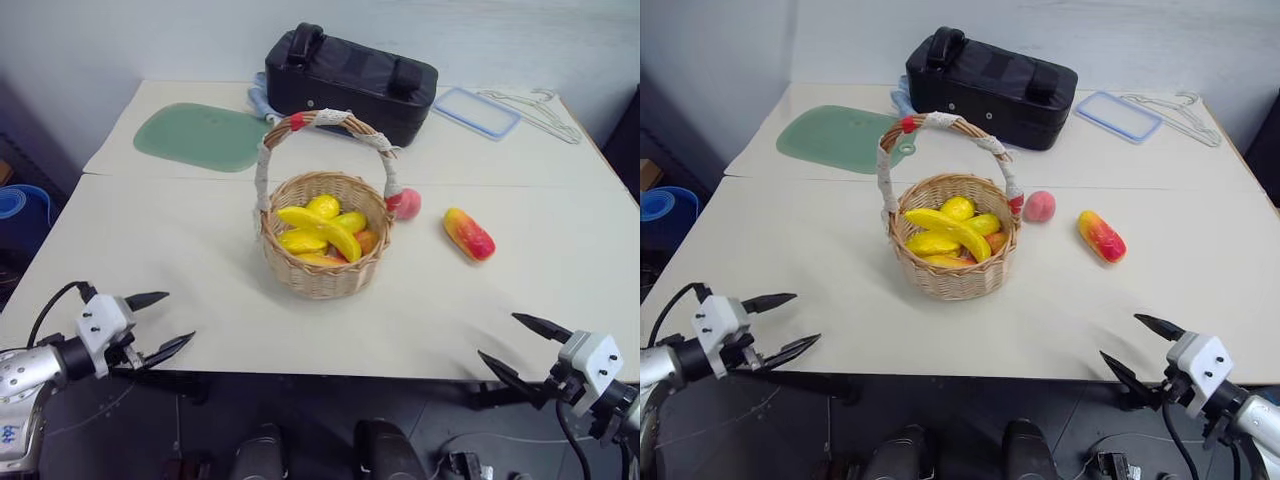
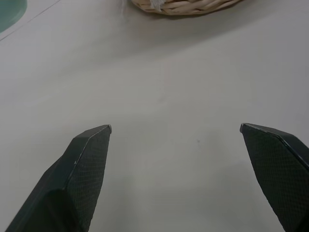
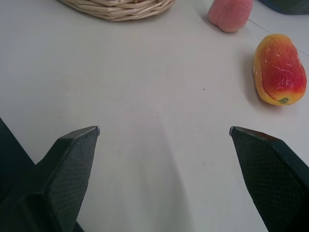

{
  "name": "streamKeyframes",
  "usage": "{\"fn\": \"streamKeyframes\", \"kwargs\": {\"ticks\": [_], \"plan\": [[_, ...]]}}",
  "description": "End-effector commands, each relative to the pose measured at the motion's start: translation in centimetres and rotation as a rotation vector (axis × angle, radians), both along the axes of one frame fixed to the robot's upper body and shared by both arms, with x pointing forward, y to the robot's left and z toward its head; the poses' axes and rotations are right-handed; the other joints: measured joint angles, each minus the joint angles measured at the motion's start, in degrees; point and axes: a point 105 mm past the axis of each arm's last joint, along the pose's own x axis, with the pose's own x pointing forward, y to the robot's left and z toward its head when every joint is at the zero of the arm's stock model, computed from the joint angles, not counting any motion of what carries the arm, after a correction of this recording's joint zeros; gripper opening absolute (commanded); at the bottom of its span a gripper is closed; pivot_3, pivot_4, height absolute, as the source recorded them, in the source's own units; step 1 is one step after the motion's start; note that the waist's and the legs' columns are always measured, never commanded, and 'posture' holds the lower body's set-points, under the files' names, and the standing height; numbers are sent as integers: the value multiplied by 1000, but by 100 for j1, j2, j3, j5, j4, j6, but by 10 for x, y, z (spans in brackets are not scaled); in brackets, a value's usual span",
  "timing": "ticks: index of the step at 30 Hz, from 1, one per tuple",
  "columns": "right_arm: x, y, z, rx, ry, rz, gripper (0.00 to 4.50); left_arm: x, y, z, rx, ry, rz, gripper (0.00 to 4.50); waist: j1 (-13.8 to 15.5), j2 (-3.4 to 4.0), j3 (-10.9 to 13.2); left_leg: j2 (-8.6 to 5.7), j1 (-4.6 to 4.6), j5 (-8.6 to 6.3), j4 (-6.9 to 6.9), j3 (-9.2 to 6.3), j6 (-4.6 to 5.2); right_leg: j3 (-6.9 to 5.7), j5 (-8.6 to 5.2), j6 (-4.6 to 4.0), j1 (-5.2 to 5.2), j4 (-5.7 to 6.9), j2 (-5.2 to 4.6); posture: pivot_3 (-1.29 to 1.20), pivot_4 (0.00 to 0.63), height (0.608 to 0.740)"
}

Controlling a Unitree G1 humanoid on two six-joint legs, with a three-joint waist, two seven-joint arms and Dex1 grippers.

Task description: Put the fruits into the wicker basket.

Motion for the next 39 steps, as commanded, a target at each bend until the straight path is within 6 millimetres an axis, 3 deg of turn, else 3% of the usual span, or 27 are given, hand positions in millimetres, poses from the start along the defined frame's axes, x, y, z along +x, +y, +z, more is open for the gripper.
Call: {"fn": "streamKeyframes", "kwargs": {"ticks": [1,7,12,18,21,23,25,28,33,39], "plan": [[2,5,7,-19,-40,28,4460,-1,-7,10,-82,15,-57,4500,-4,-1,0,0,0,-1,0,1,0,-1,0,0,0,-1,0,0,150,740],[4,0,9,-31,-61,-30,4460,-4,-19,20,-182,90,-90,4500,-49,1,1,7,1,-2,2,9,-2,-23,0,1,-7,11,0,0,150,740],[1,-1,6,15,-39,-54,4460,-13,-28,15,-237,235,-134,4500,-48,1,1,6,2,-1,7,8,-4,-23,0,0,-6,15,1,0,150,740],[13,1,13,84,-83,-100,4460,-17,-33,24,-284,268,-171,4500,-53,1,1,8,2,-2,5,7,-5,-22,-2,-3,-6,14,1,0,150,740],[39,-1,48,301,-87,-210,4460,-8,-40,64,-445,198,-161,4500,-55,1,2,9,1,0,9,6,-7,-21,-2,-4,-7,18,-1,0,150,740],[55,10,70,379,-65,-201,4460,-5,-45,86,-531,155,-173,4500,-63,2,4,14,-1,2,17,0,-8,-21,2,-9,-7,26,-4,0,150,740],[68,29,84,373,-44,-139,4460,-2,-48,104,-619,105,-191,4500,-60,16,4,13,0,4,18,-2,-6,-17,4,-12,-7,28,-11,0,150,740],[92,45,86,169,32,-139,4460,12,-52,129,-653,-6,-180,4500,-45,21,1,12,1,5,12,-9,-8,-26,4,-11,-7,29,0,0,150,740],[137,42,110,342,-4,-374,4460,16,-66,143,-639,-51,-228,4500,-35,9,2,-6,-15,22,19,-7,-40,-40,5,-9,-17,28,12,0,150,740],[172,53,105,333,83,-519,4460,18,-79,142,-645,-65,-246,4500,-51,9,2,-4,-33,22,30,8,-39,-42,7,-6,-26,28,13,0,150,740]]}}
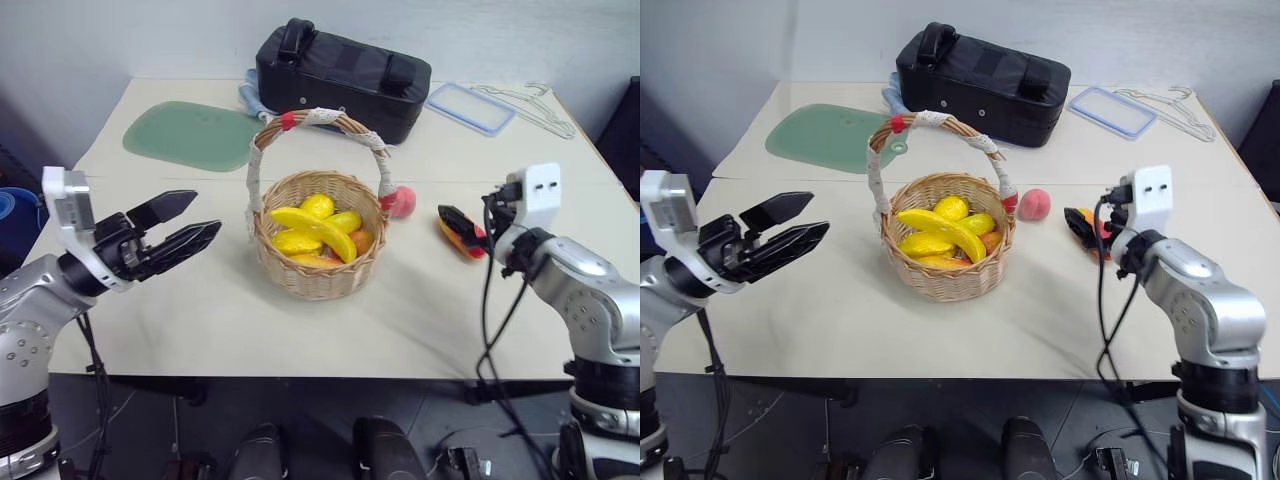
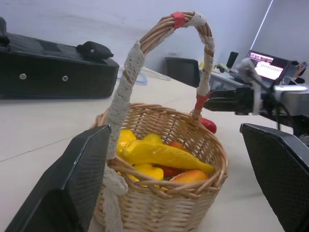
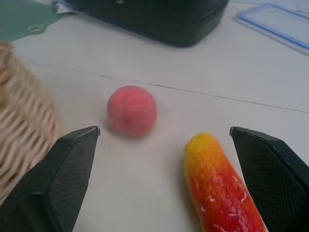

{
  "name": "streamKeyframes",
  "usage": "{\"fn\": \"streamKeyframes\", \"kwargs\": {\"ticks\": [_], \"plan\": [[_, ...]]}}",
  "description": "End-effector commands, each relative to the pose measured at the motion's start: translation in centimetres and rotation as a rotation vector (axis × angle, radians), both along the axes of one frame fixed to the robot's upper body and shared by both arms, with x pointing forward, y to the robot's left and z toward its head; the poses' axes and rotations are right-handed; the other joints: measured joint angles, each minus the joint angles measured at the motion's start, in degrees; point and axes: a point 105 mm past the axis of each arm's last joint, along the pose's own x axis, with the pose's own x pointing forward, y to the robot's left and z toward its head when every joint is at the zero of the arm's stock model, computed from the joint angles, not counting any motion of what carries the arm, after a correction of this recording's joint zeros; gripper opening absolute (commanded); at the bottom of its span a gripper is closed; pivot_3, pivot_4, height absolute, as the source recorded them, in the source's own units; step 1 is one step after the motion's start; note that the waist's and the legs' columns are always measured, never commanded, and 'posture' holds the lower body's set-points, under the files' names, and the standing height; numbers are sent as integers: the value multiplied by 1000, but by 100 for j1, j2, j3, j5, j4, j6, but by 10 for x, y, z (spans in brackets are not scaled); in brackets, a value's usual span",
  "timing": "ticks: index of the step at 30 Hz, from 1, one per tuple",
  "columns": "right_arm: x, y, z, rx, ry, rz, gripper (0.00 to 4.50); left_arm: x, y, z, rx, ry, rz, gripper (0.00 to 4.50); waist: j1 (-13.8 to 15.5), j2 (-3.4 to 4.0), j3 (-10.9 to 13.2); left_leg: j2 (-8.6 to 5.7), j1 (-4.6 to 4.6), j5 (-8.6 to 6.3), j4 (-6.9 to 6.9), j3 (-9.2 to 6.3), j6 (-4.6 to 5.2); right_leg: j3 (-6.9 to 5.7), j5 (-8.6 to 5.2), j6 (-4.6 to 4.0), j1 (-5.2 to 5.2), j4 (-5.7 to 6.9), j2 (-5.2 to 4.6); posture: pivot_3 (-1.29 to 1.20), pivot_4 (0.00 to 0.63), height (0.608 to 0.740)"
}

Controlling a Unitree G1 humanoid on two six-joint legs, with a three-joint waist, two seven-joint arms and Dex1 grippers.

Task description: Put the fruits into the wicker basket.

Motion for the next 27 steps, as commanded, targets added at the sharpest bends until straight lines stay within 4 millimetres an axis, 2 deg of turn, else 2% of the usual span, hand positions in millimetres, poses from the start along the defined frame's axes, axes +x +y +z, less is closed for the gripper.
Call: {"fn": "streamKeyframes", "kwargs": {"ticks": [1,3,7,11,17,21,27], "plan": [[16,8,11,0,5,-45,4460,-2,-7,8,0,-53,-6,4500,-2,0,0,0,0,0,0,0,1,0,0,0,-1,0,0,0,150,740],[30,16,23,29,-13,-56,4460,2,-6,4,-9,-48,4,4500,-19,4,3,3,0,0,3,7,0,1,0,0,-9,1,2,0,150,740],[60,16,20,-35,44,-141,4460,8,-14,2,-17,-55,-8,4500,-29,5,3,5,1,4,7,30,-1,3,0,0,-17,5,3,0,150,740],[81,46,21,43,74,-65,4460,11,-18,3,-25,-68,-15,4500,-30,3,2,7,-1,4,9,66,-1,3,0,0,-17,8,4,0,150,740],[99,79,12,41,117,39,4460,12,-22,3,-28,-78,-20,4500,-54,4,2,10,-11,2,2,74,1,4,3,6,-27,20,5,0,150,740],[106,80,-1,7,163,28,4460,12,-22,5,-14,-94,-18,4500,-87,4,2,11,-22,2,-5,77,0,4,7,13,-53,37,5,0,150,740],[105,93,-15,-4,218,108,4460,9,-20,5,5,-101,-5,4500,-161,4,2,11,-67,5,9,76,-4,2,8,14,-100,55,4,0,150,740]]}}
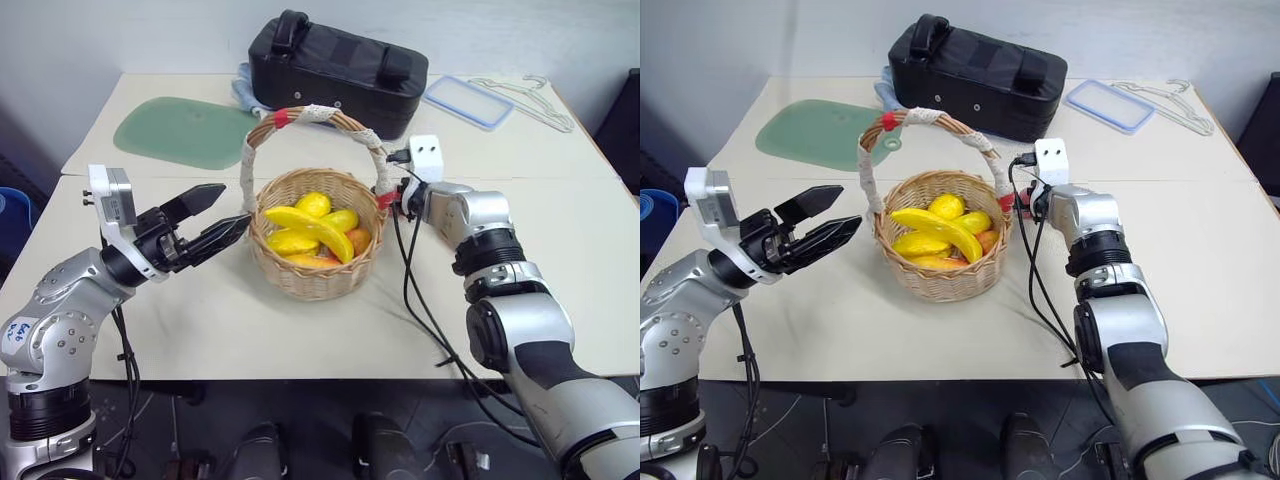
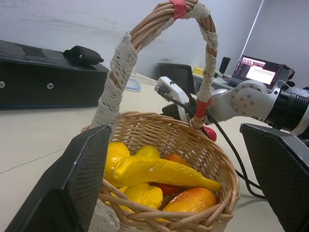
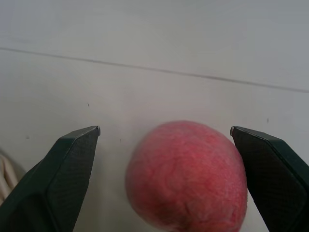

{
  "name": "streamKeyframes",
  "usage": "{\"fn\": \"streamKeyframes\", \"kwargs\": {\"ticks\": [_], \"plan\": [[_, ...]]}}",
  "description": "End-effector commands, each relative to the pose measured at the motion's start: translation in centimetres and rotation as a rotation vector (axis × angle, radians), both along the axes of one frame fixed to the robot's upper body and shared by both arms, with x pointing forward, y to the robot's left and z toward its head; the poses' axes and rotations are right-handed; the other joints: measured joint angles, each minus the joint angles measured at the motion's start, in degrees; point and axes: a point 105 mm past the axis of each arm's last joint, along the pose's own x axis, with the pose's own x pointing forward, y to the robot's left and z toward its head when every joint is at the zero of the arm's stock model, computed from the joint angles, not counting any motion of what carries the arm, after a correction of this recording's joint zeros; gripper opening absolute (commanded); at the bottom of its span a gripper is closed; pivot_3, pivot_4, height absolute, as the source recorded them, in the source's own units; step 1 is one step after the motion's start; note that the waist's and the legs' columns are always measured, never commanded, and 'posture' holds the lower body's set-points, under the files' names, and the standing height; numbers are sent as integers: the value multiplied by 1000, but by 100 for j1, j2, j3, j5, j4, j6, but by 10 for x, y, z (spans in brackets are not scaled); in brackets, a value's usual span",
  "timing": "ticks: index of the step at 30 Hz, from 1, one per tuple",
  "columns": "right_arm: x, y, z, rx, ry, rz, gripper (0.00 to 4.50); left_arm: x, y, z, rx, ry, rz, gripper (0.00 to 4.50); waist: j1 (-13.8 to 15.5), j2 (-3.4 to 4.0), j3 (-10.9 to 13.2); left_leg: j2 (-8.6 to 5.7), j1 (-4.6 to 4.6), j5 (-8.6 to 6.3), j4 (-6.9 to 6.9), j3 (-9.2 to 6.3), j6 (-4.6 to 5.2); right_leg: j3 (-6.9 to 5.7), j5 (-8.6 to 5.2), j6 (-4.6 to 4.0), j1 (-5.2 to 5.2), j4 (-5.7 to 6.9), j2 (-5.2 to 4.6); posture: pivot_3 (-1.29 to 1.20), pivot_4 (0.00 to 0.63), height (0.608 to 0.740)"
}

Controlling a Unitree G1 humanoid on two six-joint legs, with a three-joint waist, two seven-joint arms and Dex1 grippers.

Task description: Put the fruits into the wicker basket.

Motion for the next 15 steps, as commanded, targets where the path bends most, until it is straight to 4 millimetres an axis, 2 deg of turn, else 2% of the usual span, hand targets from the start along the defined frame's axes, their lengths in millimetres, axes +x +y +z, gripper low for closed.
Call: {"fn": "streamKeyframes", "kwargs": {"ticks": [1,2,5,7,11,13,15], "plan": [[3,8,19,-8,-69,53,4096,-6,0,7,21,-49,3,4500,-21,0,0,0,-1,0,1,0,0,0,0,0,0,0,0,0,150,740],[3,9,21,-2,-75,57,3946,-5,0,7,22,-51,4,4500,-35,0,0,0,-2,0,4,0,0,0,0,1,0,0,0,0,150,740],[4,5,27,16,-104,55,2945,-5,-1,8,24,-53,4,4500,-46,1,0,4,-1,1,11,0,-1,0,0,1,0,11,3,0,150,740],[3,-5,31,1,-122,47,2598,-5,-3,6,35,-47,-9,4500,-38,1,1,4,-1,3,14,-1,-5,0,0,0,-1,16,3,0,150,740],[-10,-18,48,-20,-191,124,2557,-6,-6,0,57,-23,-43,4500,10,0,1,3,-3,3,24,-4,-4,2,0,0,0,22,2,0,150,740],[-28,-29,60,-68,-252,193,2557,-6,-6,-4,79,-12,-62,4500,44,0,1,2,-9,3,25,-13,-4,0,0,1,0,21,2,0,150,740],[-53,-40,63,-130,-265,266,2557,-7,-6,-6,98,-4,-83,4500,111,0,1,2,-12,0,23,-17,-4,-3,1,1,-1,18,2,0,150,740]]}}
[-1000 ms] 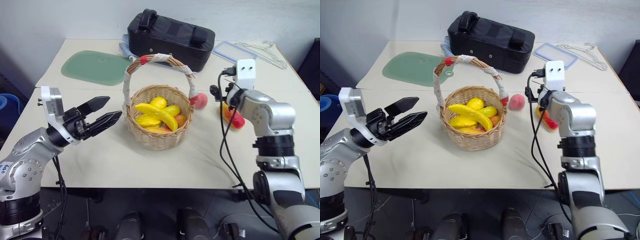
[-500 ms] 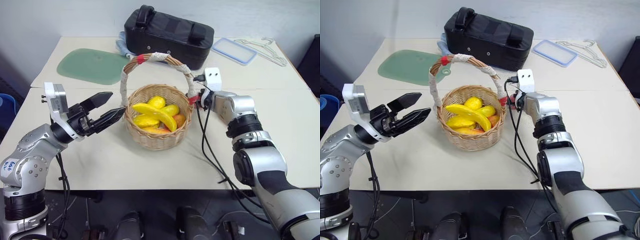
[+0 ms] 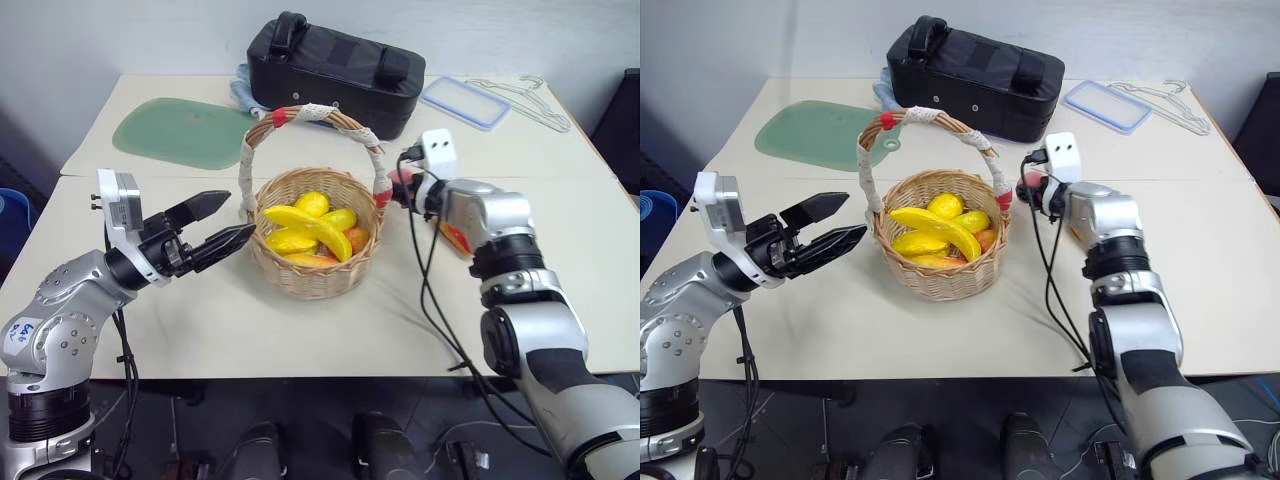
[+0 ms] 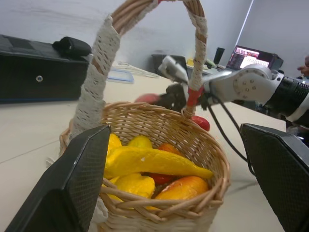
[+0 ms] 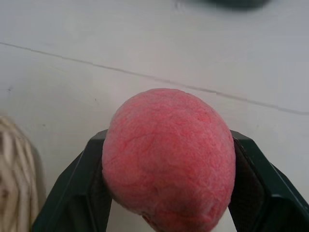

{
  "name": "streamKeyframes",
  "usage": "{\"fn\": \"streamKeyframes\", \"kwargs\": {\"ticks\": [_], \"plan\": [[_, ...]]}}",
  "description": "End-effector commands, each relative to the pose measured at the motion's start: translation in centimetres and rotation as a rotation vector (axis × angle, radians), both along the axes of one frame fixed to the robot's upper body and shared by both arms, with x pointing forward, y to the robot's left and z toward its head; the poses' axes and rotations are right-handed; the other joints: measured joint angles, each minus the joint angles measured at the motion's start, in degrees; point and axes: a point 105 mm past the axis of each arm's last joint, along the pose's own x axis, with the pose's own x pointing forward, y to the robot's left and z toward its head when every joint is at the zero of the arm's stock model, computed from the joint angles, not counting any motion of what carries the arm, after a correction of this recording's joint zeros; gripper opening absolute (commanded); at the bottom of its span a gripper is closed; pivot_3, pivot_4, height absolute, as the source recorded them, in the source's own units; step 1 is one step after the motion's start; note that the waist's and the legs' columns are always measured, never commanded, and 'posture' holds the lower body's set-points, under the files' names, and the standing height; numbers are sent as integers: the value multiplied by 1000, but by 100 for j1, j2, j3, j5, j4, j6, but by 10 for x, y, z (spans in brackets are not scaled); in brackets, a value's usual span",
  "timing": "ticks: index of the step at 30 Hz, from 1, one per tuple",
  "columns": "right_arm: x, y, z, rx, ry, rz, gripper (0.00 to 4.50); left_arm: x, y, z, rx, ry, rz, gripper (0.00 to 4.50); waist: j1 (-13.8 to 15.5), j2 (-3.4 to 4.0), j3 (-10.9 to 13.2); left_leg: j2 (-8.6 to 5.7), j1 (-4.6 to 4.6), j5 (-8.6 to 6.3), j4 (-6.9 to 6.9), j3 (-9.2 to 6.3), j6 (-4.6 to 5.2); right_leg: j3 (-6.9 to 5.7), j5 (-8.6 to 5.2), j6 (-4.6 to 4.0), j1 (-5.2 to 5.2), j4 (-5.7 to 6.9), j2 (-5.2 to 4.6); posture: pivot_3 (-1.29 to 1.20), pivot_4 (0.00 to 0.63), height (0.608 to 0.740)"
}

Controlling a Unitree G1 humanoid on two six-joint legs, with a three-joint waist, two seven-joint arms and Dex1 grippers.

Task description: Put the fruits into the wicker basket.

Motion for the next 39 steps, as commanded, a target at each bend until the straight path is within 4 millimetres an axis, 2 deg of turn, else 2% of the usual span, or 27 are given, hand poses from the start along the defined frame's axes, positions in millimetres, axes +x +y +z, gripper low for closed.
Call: {"fn": "streamKeyframes", "kwargs": {"ticks": [1,3,6,9,11,13,16,21,23,25,29,31,34,36,38,39], "plan": [[-42,-5,25,-91,-78,160,2557,-4,1,2,46,-21,-38,4500,57,0,0,0,0,-3,-2,-1,-1,-2,0,0,0,-4,1,0,150,740],[-71,-9,23,-156,-82,247,2557,-7,1,-2,78,1,-75,4500,82,0,0,1,0,-6,-6,0,-2,-4,0,0,0,-18,5,0,150,740],[-111,-2,23,-166,-78,378,2557,-13,4,-6,123,24,-116,4500,48,-2,1,4,1,-8,-8,9,-1,-7,0,0,0,-26,8,0,150,740],[-160,38,40,-75,-205,656,2557,-15,10,-6,148,33,-123,4500,38,-6,4,8,13,-8,-6,22,0,-6,-1,-3,-1,-45,8,0,150,740],[-181,62,46,27,-234,779,2557,-15,12,-6,150,36,-126,4500,28,-6,4,13,19,-8,-3,27,-1,-5,0,-13,1,-48,8,0,150,740],[-181,82,44,60,-246,803,2557,-16,12,-9,164,29,-139,4500,39,-7,4,15,24,-5,-2,26,0,-5,6,-24,5,-47,9,0,150,740],[-170,106,37,57,-245,782,2557,-19,10,-16,196,27,-160,4500,64,-9,2,14,21,-6,8,28,2,-6,12,-34,5,-47,5,0,150,740],[-130,127,31,-21,-292,616,2557,-17,14,-19,161,32,-124,4500,74,-10,2,11,7,-9,17,35,11,-9,13,-34,-5,-43,-3,0,150,740],[-121,131,32,-6,-297,581,2557,-18,16,-22,140,52,-118,4500,70,-10,1,12,7,-9,17,38,11,-12,13,-32,-6,-23,-2,0,150,740],[-118,132,33,0,-321,563,3294,-19,17,-25,140,59,-114,4500,69,-10,1,14,6,-10,17,40,12,-15,14,-30,-8,-21,-2,0,150,740],[-134,134,35,41,-314,670,4487,-20,13,-26,123,66,-123,4500,73,-11,1,14,4,-17,15,41,18,-18,17,-25,-11,-23,-4,0,150,740],[-138,127,39,55,-338,671,4487,-21,12,-26,107,85,-137,4500,79,-11,1,14,4,-20,15,41,22,-19,21,-19,-9,-24,-4,0,150,740],[-143,105,42,50,-396,620,4487,-21,10,-24,94,93,-140,4500,91,-12,1,12,3,-21,15,42,25,-19,22,-16,-9,-27,-8,0,150,740],[-161,92,41,80,-426,655,4487,-20,9,-24,96,92,-143,4500,99,-14,0,10,3,-23,17,42,28,-20,22,-15,-4,-31,-9,0,150,740],[-183,78,33,74,-432,700,4487,-19,8,-26,101,92,-153,4500,120,-14,0,9,3,-24,15,41,28,-23,22,-15,0,-41,-8,0,150,740],[-195,66,23,62,-415,709,4487,-18,7,-26,105,85,-159,4500,120,-14,0,10,5,-27,14,41,27,-25,23,-15,1,-41,-7,0,150,740]]}}
